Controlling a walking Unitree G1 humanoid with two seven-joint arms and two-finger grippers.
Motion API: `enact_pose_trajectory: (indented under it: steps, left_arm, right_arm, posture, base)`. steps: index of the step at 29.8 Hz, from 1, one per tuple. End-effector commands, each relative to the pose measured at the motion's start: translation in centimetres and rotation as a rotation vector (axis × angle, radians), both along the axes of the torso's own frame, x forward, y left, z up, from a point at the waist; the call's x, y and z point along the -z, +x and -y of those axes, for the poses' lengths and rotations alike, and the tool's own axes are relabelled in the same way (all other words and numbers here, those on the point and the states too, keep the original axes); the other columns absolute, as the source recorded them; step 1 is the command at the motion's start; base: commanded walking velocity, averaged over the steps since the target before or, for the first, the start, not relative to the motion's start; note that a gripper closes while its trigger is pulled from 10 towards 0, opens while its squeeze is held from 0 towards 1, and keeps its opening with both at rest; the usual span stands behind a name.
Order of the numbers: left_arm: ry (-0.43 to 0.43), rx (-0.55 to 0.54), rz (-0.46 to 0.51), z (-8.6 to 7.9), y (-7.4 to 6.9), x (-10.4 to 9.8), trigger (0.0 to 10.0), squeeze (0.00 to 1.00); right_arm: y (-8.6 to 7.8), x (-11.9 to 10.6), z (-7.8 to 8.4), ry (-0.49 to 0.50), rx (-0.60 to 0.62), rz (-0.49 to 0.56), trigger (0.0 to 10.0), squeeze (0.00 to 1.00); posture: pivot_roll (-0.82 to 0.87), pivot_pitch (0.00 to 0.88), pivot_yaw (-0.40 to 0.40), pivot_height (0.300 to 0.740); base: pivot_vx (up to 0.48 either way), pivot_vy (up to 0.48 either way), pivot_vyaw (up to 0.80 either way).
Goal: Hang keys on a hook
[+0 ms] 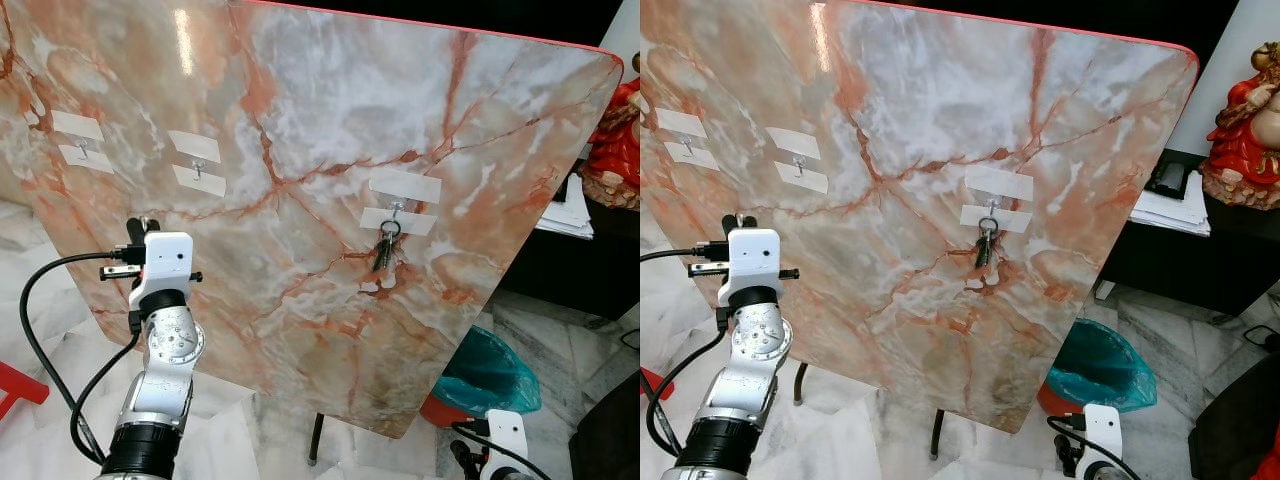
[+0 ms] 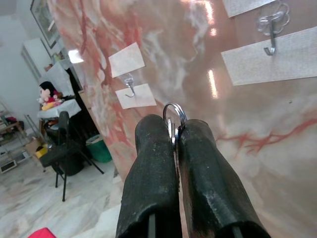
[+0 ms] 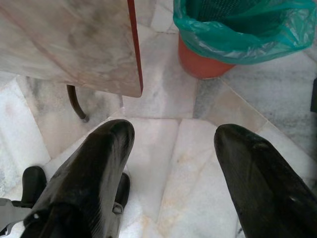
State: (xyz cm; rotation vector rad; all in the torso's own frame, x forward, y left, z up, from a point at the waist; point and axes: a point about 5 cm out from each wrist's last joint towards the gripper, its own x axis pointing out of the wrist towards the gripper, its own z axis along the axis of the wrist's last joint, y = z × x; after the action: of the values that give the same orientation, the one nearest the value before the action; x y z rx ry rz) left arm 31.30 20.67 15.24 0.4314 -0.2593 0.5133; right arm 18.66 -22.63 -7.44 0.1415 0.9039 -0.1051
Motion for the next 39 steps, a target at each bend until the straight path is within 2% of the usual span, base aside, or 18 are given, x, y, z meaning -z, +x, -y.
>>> enact_pose_trajectory:
  steps: [1, 18, 23, 39]
  left_arm:
    - [-0.003, 0.017, 0.015, 0.4, 0.1, -0.5, 10.0, 0.0]
    - [0.008, 0.021, 0.026, 0.2, 0.2, -1.0, 10.0, 0.0]
    - [0.012, 0.037, 0.031, 0.4, 0.3, -1.1, 10.0, 0.0]
    - [0.006, 0.101, 0.006, 1.2, 0.5, -0.8, 10.0, 0.0]
  right_arm:
    - [0.1, -0.1, 0.1, -0.002, 0.006, 0.002, 10.0, 0.0]
    - [0.4, -0.2, -0.1, 0.001, -0.009, 0.022, 10.0, 0.0]
    - [0.4, -0.2, 0.0, -0.007, -0.009, 0.018, 10.0, 0.0]
    - [0.2, -0.1, 0.0, -0.002, 0.009, 0.011, 10.0, 0.0]
  posture:
    - [0.02, 0.015, -0.101, 0.74]
    - [0.03, 0.01, -0.096, 0.74]
    - [0.03, 0.01, -0.096, 0.74]
    - [0.03, 0.015, -0.096, 0.74]
  base:
    - [0.0, 0.0, 0.0]
    - [0.0, 0.0, 0.0]
    - [0.0, 0.0, 0.64]
    - [0.0, 0.0, 0.0]
